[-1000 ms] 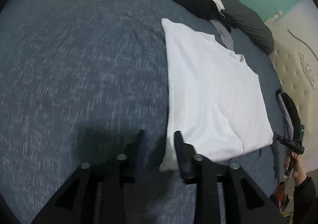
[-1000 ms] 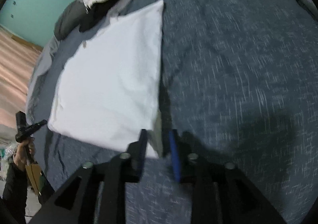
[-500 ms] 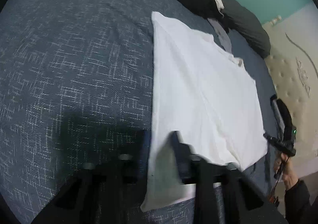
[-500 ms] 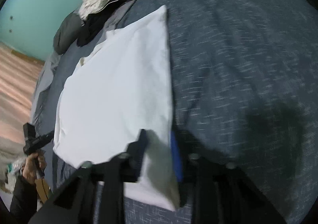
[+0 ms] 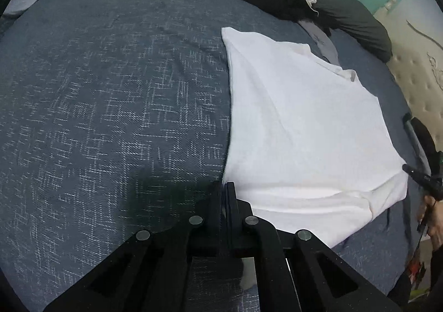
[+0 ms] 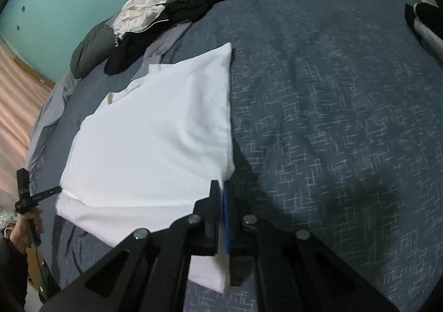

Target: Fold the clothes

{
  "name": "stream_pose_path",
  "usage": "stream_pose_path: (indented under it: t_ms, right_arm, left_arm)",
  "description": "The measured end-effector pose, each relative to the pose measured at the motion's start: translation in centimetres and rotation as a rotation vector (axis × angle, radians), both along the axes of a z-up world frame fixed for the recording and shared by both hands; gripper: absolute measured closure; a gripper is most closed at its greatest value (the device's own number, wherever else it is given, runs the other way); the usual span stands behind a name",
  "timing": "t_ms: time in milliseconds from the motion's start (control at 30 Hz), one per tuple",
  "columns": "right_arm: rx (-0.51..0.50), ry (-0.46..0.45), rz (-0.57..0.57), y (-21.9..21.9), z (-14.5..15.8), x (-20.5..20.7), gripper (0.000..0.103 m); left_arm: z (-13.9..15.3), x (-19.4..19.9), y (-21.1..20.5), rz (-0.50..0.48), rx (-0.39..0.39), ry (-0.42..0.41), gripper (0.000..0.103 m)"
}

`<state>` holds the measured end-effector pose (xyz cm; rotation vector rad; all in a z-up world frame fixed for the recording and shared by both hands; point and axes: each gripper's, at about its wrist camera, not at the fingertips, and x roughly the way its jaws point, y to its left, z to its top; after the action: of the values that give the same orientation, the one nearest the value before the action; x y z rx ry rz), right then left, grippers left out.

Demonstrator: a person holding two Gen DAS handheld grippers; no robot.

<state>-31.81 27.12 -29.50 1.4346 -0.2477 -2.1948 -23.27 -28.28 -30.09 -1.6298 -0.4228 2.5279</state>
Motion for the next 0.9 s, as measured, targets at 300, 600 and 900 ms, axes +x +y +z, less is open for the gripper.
stream_pose_path:
  t_ms: [300,600,900]
  right_arm:
    - [0.127,-0.015,0.05,-1.7,0.4,1.0,0.095]
    - [0.156,0.059,0.145,-7.5,4.3,7.1,0.069]
    - [0.123,0.007,0.347,-18.1,2.3,13.3,0.069]
  left_arm:
    - [1.9,1.6,0.0,-0.018,0.023,0.024,0.098]
    - [2.0,6.2,2.2,-0.066,0.034,0.02,0.079]
    - [-0.5,8.2,2.3,-0.008,0.109,0.037,0.073]
